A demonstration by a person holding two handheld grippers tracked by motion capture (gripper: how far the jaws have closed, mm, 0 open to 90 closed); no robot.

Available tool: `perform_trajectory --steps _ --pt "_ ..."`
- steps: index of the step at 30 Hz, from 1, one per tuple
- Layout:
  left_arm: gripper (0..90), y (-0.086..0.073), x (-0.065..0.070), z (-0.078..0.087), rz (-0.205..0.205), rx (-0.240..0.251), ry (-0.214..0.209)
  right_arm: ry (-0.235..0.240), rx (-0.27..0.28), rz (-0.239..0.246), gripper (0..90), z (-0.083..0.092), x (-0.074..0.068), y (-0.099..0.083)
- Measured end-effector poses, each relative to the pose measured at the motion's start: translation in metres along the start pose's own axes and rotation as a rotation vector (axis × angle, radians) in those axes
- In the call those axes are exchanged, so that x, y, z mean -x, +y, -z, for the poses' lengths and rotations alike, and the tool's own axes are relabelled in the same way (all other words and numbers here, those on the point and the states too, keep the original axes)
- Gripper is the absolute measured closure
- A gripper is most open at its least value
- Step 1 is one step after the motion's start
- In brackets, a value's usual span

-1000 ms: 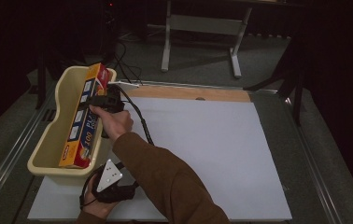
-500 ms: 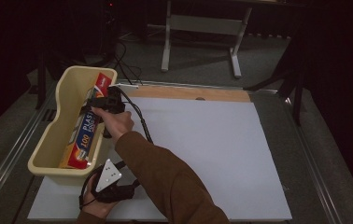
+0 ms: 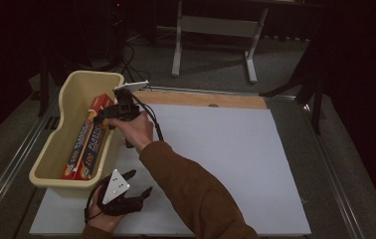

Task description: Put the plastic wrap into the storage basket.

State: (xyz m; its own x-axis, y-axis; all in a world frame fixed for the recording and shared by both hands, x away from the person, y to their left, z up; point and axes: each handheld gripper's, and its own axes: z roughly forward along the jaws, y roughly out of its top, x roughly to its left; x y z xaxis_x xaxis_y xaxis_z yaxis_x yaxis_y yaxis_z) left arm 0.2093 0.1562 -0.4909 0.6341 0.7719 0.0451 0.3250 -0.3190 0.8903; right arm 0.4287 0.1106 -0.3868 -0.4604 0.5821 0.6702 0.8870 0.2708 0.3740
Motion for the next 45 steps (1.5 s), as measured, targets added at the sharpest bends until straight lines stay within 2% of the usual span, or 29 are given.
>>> perform_trajectory --steps 1,4,7,9,10,12,16,20,22,24,29,30,32,33,38,40,42,45 --pt "25.9 0.0 0.0 0.0 0.0 0.0 0.0 -0.024 -0.007 0.036 43.3 0.004 -0.001 -0.001" --pt "25.9 0.0 0.0 -0.001 0.001 -0.003 0.003 -0.138 0.002 0.185 44.1 0.015 -0.006 -0.004" --pt "25.9 0.0 0.0 -0.001 0.0 -0.004 0.008 -0.186 0.045 0.306 42.8 0.029 -0.011 -0.01" --pt "25.9 0.0 0.0 0.0 -0.001 -0.001 0.013 -0.215 0.054 0.362 42.2 0.036 -0.012 -0.013" --pt "25.9 -0.001 0.0 0.0 0.001 -0.001 0.014 -0.232 0.064 0.415 42.1 0.04 -0.012 -0.016" --pt "26.1 -0.001 0.0 0.001 0.005 0.0 0.016 -0.244 0.079 0.471 41.9 0.045 -0.008 -0.02" --pt "26.1 -0.002 0.0 0.001 0.007 -0.001 0.022 -0.251 0.091 0.55 40.3 0.056 0.004 -0.033" --pt "26.1 -0.002 -0.001 0.001 0.01 -0.004 0.025 -0.289 0.086 0.653 37.2 0.067 0.017 -0.049" --pt "26.1 -0.002 -0.001 0.001 0.012 -0.005 0.025 -0.316 0.066 0.662 37.4 0.071 0.022 -0.055" --pt "26.1 -0.002 -0.002 0.001 0.015 -0.003 0.026 -0.329 0.071 0.675 37.1 0.076 0.028 -0.062" --pt "26.1 -0.002 -0.002 0.001 0.019 -0.001 0.03 -0.365 0.119 0.732 34.4 0.092 0.042 -0.082" --pt "26.1 -0.002 -0.002 0.001 0.019 -0.003 0.031 -0.361 0.13 0.723 32.1 0.095 0.045 -0.086" --pt "26.1 -0.002 -0.002 0.001 0.021 -0.002 0.03 -0.301 0.143 0.703 29.1 0.103 0.055 -0.096" --pt "26.1 -0.002 -0.002 0.001 0.02 -0.002 0.03 -0.298 0.147 0.698 29.1 0.105 0.058 -0.099" --pt "26.1 -0.002 -0.001 0.0 0.018 -0.002 0.025 -0.314 0.159 0.695 29.3 0.123 0.082 -0.124" --pt "26.1 -0.002 -0.001 0.0 0.017 -0.003 0.027 -0.325 0.137 0.684 29.7 0.131 0.09 -0.134" --pt "26.1 -0.002 -0.001 0.0 0.018 -0.004 0.028 -0.337 0.138 0.699 29.6 0.139 0.098 -0.145" --pt "26.1 -0.002 -0.001 0.0 0.022 -0.003 0.03 -0.35 0.173 0.723 28.3 0.15 0.11 -0.162"
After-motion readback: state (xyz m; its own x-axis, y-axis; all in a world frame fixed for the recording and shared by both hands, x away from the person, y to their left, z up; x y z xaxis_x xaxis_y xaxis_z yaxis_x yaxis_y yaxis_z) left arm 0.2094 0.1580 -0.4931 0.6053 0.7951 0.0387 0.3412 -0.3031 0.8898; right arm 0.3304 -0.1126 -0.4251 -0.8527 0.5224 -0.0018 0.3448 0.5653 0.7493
